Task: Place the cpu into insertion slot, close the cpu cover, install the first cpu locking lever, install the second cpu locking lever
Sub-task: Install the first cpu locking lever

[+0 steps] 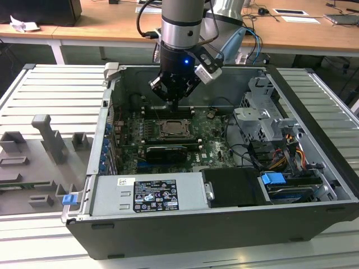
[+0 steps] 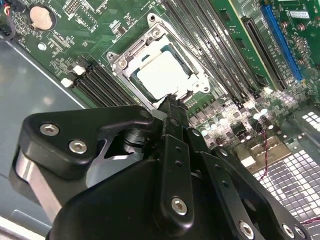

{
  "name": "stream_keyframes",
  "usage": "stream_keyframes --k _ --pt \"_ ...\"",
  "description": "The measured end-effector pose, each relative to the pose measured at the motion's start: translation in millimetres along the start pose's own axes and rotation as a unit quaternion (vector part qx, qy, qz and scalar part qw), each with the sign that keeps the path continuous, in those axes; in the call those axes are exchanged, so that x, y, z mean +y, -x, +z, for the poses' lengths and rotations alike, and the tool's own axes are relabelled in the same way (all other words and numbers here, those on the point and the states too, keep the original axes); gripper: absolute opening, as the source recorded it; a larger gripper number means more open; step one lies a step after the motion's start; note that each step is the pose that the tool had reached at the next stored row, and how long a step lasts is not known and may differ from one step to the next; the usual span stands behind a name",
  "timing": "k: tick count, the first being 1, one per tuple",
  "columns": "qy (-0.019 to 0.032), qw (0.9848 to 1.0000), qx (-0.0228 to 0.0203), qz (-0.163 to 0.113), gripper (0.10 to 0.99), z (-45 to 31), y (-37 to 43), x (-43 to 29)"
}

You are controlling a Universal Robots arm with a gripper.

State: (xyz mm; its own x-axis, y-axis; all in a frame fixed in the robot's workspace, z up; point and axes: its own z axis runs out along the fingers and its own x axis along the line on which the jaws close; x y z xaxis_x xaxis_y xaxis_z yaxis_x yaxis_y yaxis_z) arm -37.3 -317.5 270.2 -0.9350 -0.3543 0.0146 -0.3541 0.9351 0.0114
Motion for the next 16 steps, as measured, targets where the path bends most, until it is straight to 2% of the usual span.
stream_keyframes --k 3,7,11,16 --pt "0.0005 1.0000 -0.0003 -0.002 0.106 0.2 -2.9 1.2" --pt "0.0005 1.0000 -0.0004 0.001 0.106 1.0 -13.2 5.1" --pt "0.0010 0.9994 -0.0008 0.035 0.106 2.7 -13.3 5.1" --pt "0.0017 0.9968 -0.0013 0.080 0.106 4.9 -13.3 5.1"
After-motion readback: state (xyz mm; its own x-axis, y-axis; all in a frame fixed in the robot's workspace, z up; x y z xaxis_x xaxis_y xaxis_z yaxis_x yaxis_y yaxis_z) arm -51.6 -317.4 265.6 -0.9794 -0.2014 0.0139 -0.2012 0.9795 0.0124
